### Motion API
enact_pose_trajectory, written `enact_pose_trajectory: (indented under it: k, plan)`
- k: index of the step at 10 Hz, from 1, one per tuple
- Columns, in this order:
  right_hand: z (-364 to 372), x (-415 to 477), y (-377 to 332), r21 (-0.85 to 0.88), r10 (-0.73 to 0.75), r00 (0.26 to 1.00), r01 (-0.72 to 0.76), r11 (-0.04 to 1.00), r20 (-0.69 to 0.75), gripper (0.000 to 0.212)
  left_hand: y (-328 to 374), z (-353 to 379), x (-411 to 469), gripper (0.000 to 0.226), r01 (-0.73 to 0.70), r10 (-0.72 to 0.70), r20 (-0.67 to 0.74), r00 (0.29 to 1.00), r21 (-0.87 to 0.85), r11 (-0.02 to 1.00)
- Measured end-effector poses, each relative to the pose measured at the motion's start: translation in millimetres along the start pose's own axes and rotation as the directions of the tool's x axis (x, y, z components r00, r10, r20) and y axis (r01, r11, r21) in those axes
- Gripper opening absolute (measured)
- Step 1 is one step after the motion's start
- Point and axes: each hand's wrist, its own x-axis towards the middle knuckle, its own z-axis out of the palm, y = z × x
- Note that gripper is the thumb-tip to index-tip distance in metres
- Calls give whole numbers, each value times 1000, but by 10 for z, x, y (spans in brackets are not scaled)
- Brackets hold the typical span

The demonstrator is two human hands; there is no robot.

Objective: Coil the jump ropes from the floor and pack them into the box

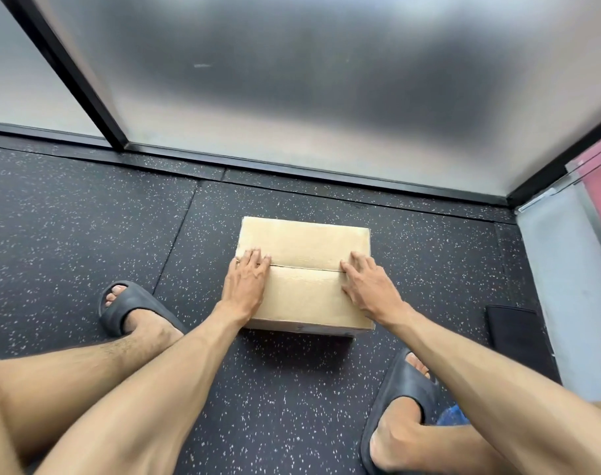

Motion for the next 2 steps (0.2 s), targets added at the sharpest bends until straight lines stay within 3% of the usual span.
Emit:
enact_pose_trajectory:
  k: [2]
  plan:
    - [-322,167,-98,61,82,997,-82,995,14,33,62,-431,177,29,-30,30,21,999,13,999]
